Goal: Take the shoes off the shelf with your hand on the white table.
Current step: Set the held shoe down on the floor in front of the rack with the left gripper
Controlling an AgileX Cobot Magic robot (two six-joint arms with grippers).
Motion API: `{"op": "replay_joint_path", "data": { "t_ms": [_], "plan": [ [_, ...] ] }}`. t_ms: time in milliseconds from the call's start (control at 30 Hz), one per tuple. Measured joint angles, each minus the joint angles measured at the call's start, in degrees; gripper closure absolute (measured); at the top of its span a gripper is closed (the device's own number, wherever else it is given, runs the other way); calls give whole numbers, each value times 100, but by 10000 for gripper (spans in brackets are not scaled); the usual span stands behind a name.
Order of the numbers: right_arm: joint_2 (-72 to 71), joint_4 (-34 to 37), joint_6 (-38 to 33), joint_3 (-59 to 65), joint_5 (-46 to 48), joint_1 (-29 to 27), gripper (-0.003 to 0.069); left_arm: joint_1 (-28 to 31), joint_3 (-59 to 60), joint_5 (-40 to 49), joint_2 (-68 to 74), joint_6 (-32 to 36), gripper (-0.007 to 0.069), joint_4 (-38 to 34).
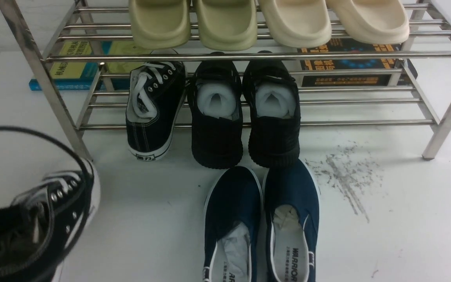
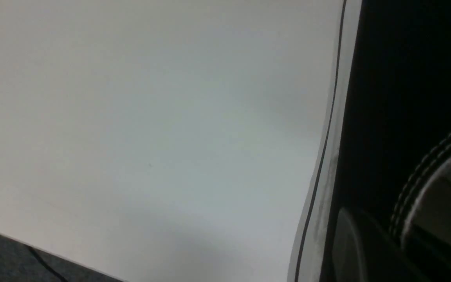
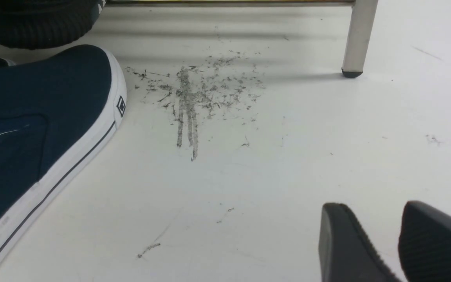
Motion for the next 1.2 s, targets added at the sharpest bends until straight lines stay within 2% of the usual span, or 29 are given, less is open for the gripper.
{"op": "replay_joint_path", "data": {
  "t_ms": [233,567,933,1200],
  "plan": [
    [0,0,0,0,0,0,421,0,1113,-1089,11,48,613,-335],
    [0,0,0,0,0,0,421,0,1317,-2002,19,286,613,-615],
    [0,0,0,0,0,0,421,0,1317,-2320,673,1061,613,-1401],
    [0,0,0,0,0,0,421,0,1317,-2368,929,1170,613,-1511]
  ]
}}
